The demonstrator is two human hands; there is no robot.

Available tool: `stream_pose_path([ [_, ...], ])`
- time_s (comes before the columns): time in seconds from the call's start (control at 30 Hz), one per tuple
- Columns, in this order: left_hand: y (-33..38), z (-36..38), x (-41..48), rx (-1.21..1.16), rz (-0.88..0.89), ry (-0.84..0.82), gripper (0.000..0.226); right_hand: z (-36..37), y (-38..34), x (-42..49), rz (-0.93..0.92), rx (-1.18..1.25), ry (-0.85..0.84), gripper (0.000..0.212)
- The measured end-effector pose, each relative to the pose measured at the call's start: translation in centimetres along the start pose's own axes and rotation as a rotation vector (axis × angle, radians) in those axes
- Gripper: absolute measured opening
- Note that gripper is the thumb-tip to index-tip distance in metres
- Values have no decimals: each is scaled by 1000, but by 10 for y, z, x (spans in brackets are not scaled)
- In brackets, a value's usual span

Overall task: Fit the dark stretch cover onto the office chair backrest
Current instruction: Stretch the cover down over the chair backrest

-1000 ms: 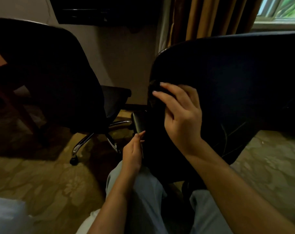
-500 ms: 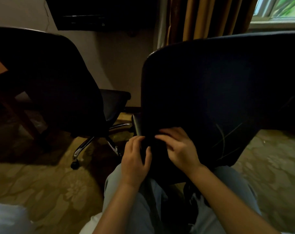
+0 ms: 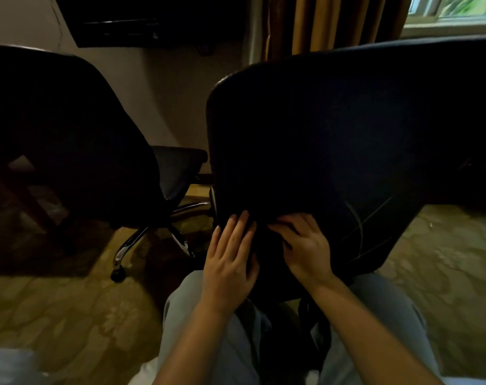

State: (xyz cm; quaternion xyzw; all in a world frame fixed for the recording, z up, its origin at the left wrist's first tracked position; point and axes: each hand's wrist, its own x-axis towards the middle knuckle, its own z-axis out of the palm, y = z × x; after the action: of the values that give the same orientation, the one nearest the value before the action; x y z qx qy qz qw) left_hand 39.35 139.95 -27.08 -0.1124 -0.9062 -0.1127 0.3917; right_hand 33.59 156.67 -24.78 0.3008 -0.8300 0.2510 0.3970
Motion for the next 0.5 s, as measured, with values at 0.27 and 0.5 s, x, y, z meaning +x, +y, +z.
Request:
stream_pose_path([
  [0.27,-2,4,4,81,-42,-10,50,-20,27,1,182,40,188,29],
  [0.5,3,4,7,76,-139,-25,53,-25,43,2,305,-31,309,34],
])
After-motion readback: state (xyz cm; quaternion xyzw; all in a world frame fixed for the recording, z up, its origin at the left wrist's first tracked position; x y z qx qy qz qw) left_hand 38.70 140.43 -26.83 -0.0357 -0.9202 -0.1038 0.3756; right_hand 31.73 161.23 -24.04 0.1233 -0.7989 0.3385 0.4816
